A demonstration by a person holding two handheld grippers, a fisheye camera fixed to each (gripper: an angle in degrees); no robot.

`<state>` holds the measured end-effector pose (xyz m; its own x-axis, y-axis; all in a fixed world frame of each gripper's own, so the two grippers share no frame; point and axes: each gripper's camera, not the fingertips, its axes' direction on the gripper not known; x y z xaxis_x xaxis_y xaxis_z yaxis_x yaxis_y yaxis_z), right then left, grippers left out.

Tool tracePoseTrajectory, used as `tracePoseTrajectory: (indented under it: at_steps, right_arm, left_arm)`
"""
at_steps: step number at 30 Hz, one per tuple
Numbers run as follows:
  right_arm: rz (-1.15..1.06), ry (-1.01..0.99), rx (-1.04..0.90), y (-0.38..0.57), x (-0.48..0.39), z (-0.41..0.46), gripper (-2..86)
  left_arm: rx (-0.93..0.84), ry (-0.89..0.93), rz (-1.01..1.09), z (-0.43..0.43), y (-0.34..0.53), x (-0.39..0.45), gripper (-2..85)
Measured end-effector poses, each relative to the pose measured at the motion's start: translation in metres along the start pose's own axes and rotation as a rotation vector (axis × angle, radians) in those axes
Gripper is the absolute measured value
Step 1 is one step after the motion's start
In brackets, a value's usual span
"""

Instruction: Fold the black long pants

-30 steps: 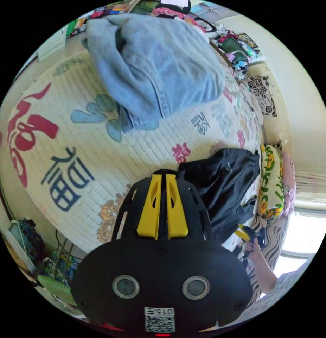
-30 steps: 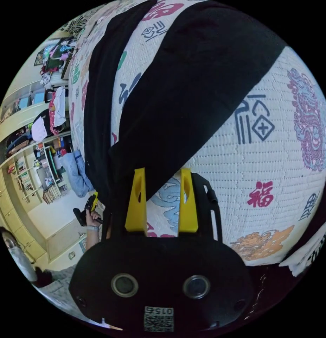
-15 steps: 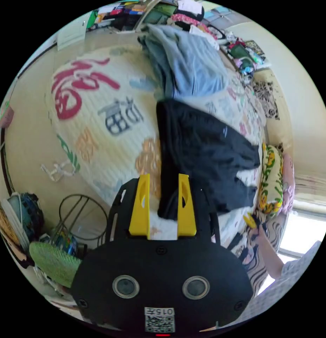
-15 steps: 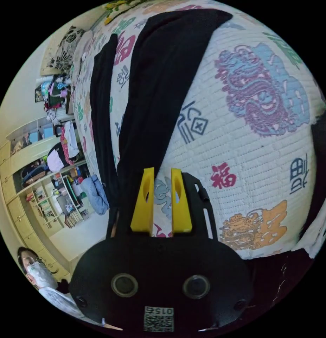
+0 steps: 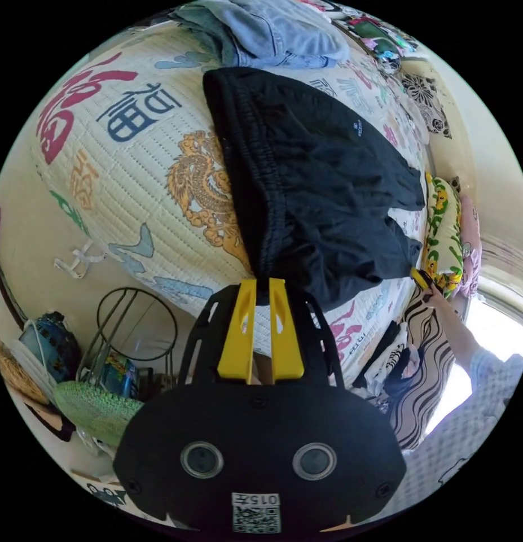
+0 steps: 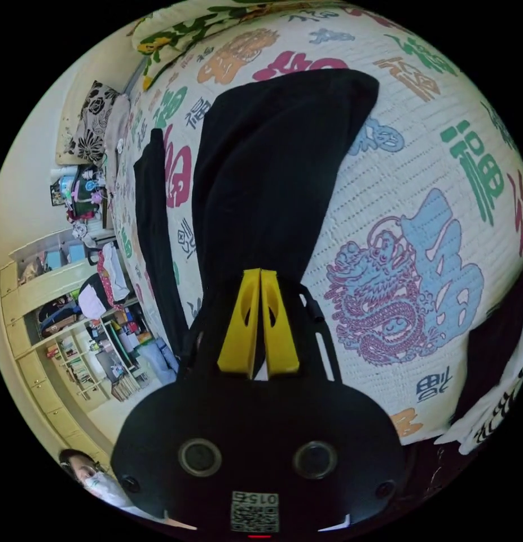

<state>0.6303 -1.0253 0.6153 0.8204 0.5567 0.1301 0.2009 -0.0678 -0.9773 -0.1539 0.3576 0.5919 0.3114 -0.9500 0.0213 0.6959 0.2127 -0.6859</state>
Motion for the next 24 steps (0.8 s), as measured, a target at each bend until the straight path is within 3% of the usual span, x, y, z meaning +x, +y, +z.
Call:
tracePoseTrajectory:
  at_steps: [7, 12, 14, 16, 20, 21, 24]
  right_arm:
    - [-0.201, 0.267, -0.033, 0.008, -0.02, -0.041, 0.0]
    - [-0.187, 0.349, -0.095, -0.002, -0.001, -0.055, 14.8]
    - [-0.124, 0.288, -0.131, -0.011, 0.01, -0.044, 16.0]
    - [-0.052, 0.183, -0.14, -0.019, 0.015, -0.034, 15.8]
    - [-0.115, 0.482, -0.194, -0.023, -0.012, -0.018, 5.5]
    - [-0.165, 0.494, -0.184, -0.022, -0.021, -0.022, 0.6]
    - [-0.218, 0.417, -0.203, -0.026, -0.036, -0.044, -0.6]
  left_arm:
    - [0.013, -0.079, -0.067, -0.038, 0.026, -0.043, 1.3]
    - [0.02, -0.11, -0.132, -0.037, 0.034, -0.073, 1.4]
    - [-0.02, -0.082, -0.156, -0.014, 0.029, -0.08, 1.5]
    - [-0.031, -0.104, -0.156, 0.0, 0.026, -0.081, 1.5]
    - [-0.061, -0.151, -0.143, 0.018, 0.018, -0.081, 1.7]
    - [-0.059, -0.155, -0.142, 0.019, 0.018, -0.081, 1.7]
    - [-0.053, -0.149, -0.14, 0.019, 0.017, -0.085, 1.5]
